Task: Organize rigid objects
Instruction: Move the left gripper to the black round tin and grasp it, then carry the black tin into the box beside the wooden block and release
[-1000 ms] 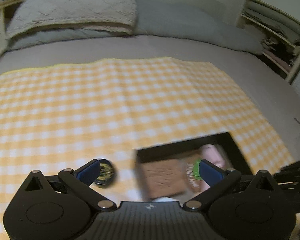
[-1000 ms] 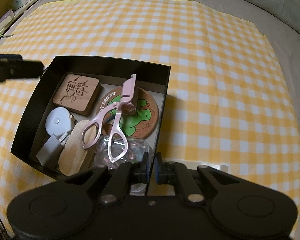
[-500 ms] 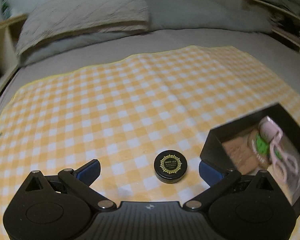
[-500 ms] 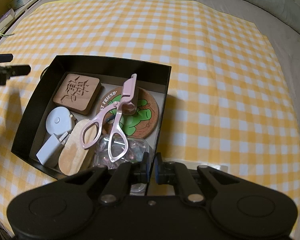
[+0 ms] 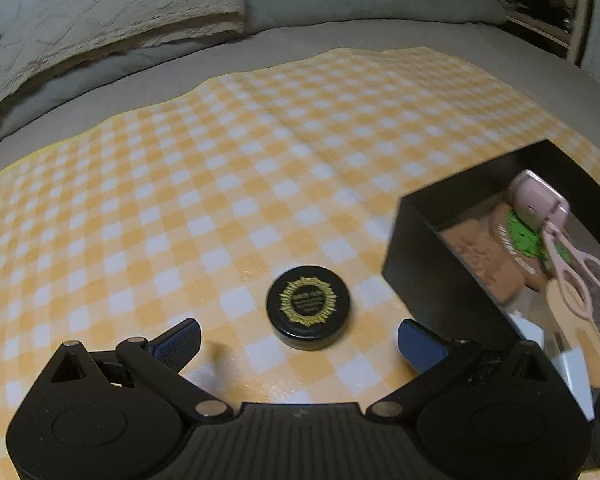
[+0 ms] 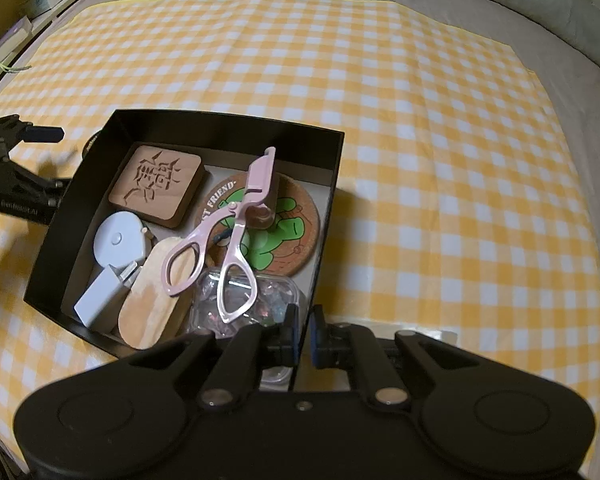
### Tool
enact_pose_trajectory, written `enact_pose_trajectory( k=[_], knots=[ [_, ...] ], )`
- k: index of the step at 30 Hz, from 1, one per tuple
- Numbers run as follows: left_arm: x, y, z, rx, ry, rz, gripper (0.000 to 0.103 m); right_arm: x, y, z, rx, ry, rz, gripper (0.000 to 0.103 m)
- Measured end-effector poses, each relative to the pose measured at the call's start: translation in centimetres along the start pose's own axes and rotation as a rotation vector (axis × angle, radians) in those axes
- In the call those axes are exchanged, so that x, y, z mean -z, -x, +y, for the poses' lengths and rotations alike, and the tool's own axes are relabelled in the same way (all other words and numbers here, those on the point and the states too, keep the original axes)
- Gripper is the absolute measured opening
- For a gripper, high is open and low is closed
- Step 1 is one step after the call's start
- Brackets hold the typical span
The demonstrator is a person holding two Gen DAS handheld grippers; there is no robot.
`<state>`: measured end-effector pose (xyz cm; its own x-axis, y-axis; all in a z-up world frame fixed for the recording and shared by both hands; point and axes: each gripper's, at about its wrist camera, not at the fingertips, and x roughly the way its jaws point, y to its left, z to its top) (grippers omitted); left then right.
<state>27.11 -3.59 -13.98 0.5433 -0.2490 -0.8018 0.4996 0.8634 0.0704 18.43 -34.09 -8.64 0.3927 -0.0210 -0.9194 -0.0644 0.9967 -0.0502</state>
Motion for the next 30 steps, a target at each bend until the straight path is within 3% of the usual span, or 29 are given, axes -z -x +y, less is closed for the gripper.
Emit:
enact_pose_trajectory(
  k=[6, 13, 17, 20, 30],
  knots=[
    [-0.3, -1.4, -0.3, 0.008, -0.107, 0.023, 0.102, 0.0, 0.0, 0.1, -0.010, -0.004, 0.000, 0.006],
    [-1.3, -2.0, -0.5, 0.051, -0.081, 0.024, 0.068, 0.0, -0.1, 0.0, -0.020, -0.003, 0.002, 0.007],
    [-1.5, -2.2, -0.3, 0.072, -0.065, 0.027, 0.061, 0.0, 0.0, -0.1, -0.023, -0.004, 0.003, 0.007],
    [-1.7, -2.3, -0.1, 0.080, -0.054, 0.025, 0.050, 0.0, 0.0, -0.1, -0.024, -0.003, 0.004, 0.007],
    [-1.8, -1.4, -0.2, 0.056, -0.019, 0.007, 0.050, -0.1, 0.0, -0.1, -0.026, -0.003, 0.004, 0.007]
  ],
)
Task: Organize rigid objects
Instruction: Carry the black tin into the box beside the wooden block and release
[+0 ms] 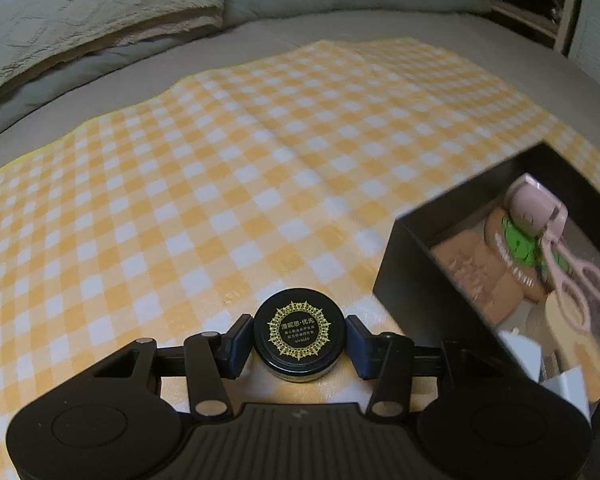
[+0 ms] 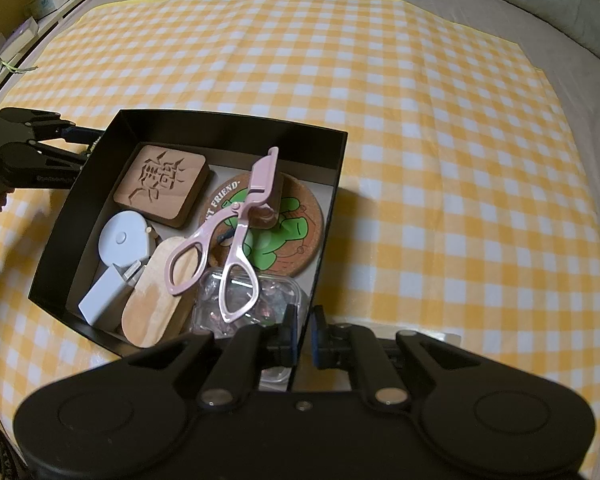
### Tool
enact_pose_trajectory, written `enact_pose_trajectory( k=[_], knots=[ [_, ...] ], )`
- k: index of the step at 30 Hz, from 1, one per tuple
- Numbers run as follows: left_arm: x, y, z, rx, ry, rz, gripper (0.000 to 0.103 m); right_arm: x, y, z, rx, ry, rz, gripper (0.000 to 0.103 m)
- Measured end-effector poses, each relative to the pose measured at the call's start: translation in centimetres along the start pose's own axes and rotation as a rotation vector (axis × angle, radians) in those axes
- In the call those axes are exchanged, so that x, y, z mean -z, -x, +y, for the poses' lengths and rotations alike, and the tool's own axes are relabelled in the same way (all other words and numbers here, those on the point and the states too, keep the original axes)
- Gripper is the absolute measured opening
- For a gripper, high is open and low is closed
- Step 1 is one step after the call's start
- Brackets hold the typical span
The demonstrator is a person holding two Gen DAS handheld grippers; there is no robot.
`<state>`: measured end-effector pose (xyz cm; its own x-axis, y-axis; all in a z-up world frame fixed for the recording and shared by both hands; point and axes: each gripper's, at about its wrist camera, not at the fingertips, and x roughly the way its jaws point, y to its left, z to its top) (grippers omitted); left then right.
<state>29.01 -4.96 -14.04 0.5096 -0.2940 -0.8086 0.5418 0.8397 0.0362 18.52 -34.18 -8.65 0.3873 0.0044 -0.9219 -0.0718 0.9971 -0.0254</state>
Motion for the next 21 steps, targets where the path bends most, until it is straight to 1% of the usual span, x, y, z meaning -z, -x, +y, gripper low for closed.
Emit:
enact_pose_trajectory(
  k=[7, 12, 14, 16, 21],
  knots=[
    [-1.1, 3.2, -0.3, 0.003, 0.091, -0.106, 0.050, 0.0, 0.0, 0.1, 0.000, 0.000, -0.001, 0.007],
    [-2.2, 6.0, -2.7, 0.050, 0.058, -0.170, 0.050, 0.0, 0.0, 0.1, 0.006, 0.006, -0.003, 0.007],
    [-2.7, 6.4, -4.0, 0.077, 0.040, -0.174, 0.050, 0.1, -0.1, 0.1, 0.009, 0.008, -0.003, 0.007],
    [-3.3, 6.3, -5.3, 0.100, 0.012, -0.160, 0.050, 0.1, -0.1, 0.1, 0.012, 0.008, -0.003, 0.007],
    [-3.5, 5.0, -8.6, 0.122, -0.055, -0.114, 0.050, -0.1, -0.1, 0.3, 0.018, 0.007, -0.001, 0.007]
  ],
)
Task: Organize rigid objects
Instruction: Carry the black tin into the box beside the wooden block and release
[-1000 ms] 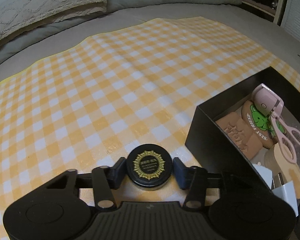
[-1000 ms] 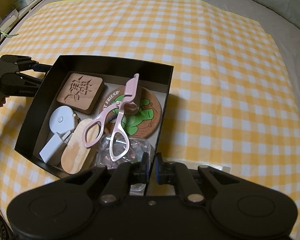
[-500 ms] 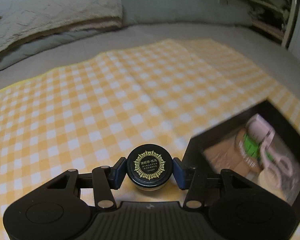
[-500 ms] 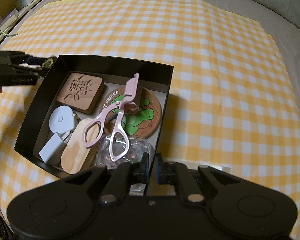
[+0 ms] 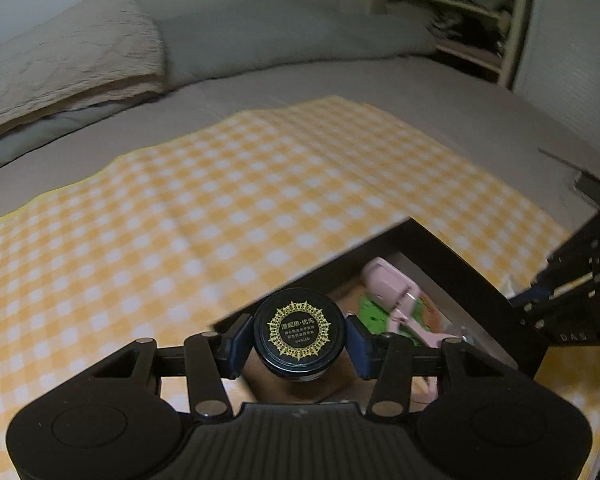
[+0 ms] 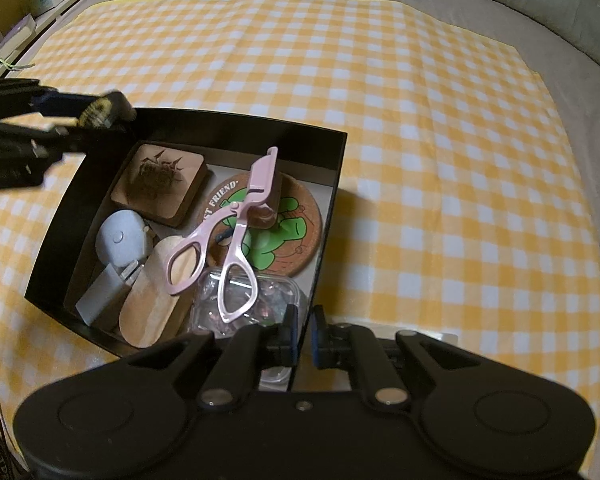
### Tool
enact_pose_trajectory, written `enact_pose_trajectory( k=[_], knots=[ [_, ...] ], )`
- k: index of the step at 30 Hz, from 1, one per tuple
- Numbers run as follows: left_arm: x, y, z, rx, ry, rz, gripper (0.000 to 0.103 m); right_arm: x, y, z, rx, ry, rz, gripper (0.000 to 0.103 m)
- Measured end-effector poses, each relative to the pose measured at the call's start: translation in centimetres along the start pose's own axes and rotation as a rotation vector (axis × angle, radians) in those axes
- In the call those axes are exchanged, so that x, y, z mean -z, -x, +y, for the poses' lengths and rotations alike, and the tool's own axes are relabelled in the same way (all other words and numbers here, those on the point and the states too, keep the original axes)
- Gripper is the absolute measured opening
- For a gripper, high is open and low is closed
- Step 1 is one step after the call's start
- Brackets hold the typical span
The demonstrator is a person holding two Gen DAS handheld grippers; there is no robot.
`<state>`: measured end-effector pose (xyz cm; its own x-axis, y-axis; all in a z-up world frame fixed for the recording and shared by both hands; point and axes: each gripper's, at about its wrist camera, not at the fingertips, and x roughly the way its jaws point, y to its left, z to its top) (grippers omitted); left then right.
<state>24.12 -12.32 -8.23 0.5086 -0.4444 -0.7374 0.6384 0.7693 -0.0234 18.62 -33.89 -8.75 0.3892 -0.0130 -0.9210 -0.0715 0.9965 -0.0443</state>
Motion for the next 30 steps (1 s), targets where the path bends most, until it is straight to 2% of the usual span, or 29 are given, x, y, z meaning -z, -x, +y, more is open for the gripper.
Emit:
enact_pose_trajectory(
  k=[10, 18, 23, 24, 27, 30],
  knots=[
    [-0.3, -4.4, -1.8, 0.015, -0.014, 0.075, 0.050, 0.1, -0.1, 0.1, 0.004, 0.005, -0.001, 0.007],
    [-0.9, -6.3, -2.1, 0.043, 0.045, 0.091, 0.050, 0.1, -0.1, 0.1, 0.002, 0.006, -0.001, 0.007],
    [-1.0, -6.6, -2.4, 0.066, 0.059, 0.073, 0.051, 0.1, -0.1, 0.1, 0.001, 0.005, -0.001, 0.007],
    [-1.1, -6.7, -2.4, 0.070, 0.060, 0.069, 0.053, 0.1, -0.1, 0.1, 0.001, 0.005, -0.001, 0.007],
    [-1.1, -6.7, -2.4, 0.071, 0.068, 0.074, 0.073, 0.1, -0.1, 0.1, 0.003, 0.007, -0.001, 0.007],
    [-1.0, -6.6, -2.4, 0.080, 0.064, 0.080, 0.074, 0.1, -0.1, 0.1, 0.002, 0.006, -0.002, 0.007]
  ],
)
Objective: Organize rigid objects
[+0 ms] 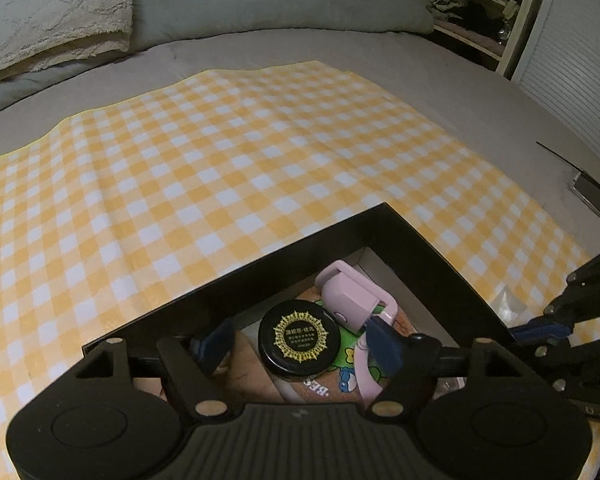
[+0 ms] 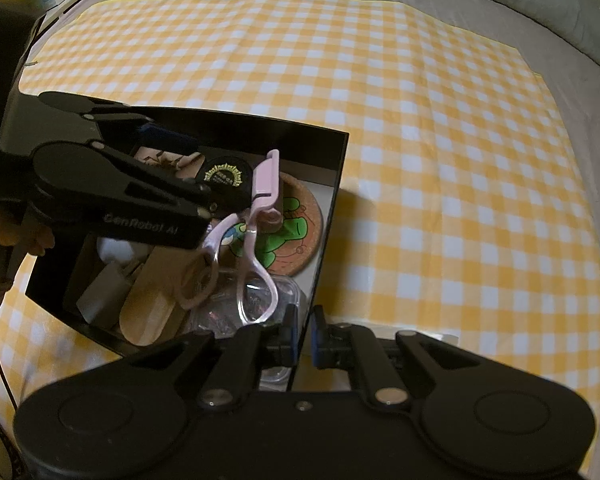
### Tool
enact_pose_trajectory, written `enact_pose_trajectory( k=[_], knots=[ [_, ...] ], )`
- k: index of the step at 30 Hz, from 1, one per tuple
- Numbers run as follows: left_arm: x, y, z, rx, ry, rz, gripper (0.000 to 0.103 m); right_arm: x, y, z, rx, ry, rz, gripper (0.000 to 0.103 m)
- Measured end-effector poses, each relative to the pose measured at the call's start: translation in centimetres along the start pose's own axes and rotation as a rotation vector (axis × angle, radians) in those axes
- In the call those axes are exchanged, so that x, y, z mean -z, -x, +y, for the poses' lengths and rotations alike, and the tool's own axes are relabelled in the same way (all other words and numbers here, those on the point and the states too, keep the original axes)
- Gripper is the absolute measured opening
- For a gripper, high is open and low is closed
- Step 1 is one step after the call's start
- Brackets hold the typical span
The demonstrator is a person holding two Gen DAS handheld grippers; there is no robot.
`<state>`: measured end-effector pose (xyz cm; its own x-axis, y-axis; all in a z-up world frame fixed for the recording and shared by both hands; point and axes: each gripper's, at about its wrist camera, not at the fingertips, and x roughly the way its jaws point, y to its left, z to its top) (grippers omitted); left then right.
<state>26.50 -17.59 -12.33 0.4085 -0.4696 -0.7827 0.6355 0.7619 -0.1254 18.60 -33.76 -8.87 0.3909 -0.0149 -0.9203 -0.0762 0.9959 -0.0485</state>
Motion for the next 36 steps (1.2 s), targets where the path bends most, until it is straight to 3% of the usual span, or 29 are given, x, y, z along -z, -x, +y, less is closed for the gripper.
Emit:
enact_pose_trajectory(
  k=[8, 18, 32, 36],
  knots=[
    [0.2, 0.9, -0.3, 0.003, 0.016, 0.004, 0.080, 0.0, 0.0, 0.1, 0.002, 0.001, 0.001, 0.007],
    [0.7, 3.4, -0.7, -0.019, 0.022, -0.026, 0.103, 0.0, 0.0, 0.2, 0.008, -0.001, -0.002, 0.007],
    [2.0, 8.9, -0.5, -0.065, 0.111, -0.084, 0.103, 0.1, -0.1, 0.5, 0.037, 0.013, -0.022, 0.007],
    [2.6, 11.1, -0.2, -0.077, 0.145, -0.115, 0.103, 0.2, 1.5, 0.2, 0.037, 0.000, -0.082, 0.015]
  ],
)
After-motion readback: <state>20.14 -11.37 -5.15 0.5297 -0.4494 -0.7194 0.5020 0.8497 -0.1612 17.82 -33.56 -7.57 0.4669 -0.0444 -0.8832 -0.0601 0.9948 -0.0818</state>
